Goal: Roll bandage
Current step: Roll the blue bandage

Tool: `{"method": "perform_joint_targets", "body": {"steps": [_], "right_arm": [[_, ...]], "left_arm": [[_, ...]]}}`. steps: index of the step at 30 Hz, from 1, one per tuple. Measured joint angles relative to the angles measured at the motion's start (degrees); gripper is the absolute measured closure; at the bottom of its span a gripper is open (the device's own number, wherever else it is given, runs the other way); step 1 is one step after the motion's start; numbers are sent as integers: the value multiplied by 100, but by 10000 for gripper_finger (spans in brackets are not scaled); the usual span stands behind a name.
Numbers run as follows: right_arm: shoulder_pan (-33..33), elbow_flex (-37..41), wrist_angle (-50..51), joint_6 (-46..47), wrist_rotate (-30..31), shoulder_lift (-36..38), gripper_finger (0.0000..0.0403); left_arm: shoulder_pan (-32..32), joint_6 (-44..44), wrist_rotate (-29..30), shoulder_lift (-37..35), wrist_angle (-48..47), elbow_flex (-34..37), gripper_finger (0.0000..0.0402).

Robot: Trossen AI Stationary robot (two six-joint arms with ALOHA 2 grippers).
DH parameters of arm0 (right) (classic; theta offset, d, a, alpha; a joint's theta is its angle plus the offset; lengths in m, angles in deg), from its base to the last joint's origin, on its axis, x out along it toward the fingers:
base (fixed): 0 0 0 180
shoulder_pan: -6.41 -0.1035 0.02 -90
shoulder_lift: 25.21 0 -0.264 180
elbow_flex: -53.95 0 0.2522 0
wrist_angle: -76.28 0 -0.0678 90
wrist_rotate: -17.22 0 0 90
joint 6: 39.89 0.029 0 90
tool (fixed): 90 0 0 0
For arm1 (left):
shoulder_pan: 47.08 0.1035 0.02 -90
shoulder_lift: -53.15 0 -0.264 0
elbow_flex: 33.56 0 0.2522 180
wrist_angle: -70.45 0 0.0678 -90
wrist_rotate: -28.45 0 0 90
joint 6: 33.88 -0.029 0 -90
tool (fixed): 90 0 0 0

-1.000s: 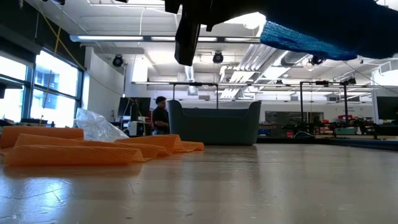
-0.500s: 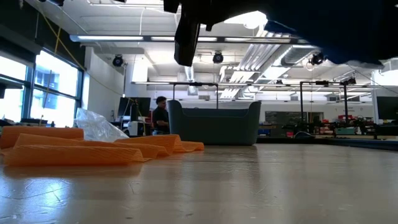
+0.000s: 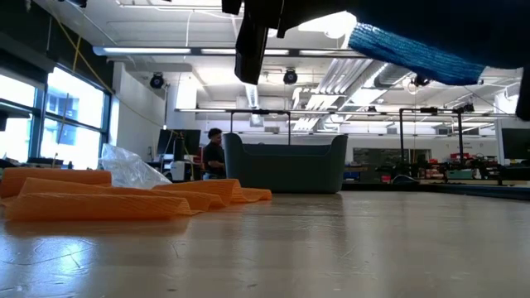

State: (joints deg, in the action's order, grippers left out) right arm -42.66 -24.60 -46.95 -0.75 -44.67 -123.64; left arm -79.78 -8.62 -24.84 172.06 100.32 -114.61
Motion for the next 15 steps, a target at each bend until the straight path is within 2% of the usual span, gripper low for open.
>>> {"method": "perform_joint_targets", "body": {"steps": [3,6,11,15], "right_arm": [[-190,2,406,437,120,196,202],[-377,2,247,418,409,360,202],[-548,2,-470,-301,523,659,202],[-490,2,-1108,-1074,934,934,223]], "left_arm": [[7,2,-9,0,1,0,396],[6,2,-16,0,-6,0,396],[6,2,-19,0,-14,0,396],[6,-71,-20,0,-26,0,396]]}}
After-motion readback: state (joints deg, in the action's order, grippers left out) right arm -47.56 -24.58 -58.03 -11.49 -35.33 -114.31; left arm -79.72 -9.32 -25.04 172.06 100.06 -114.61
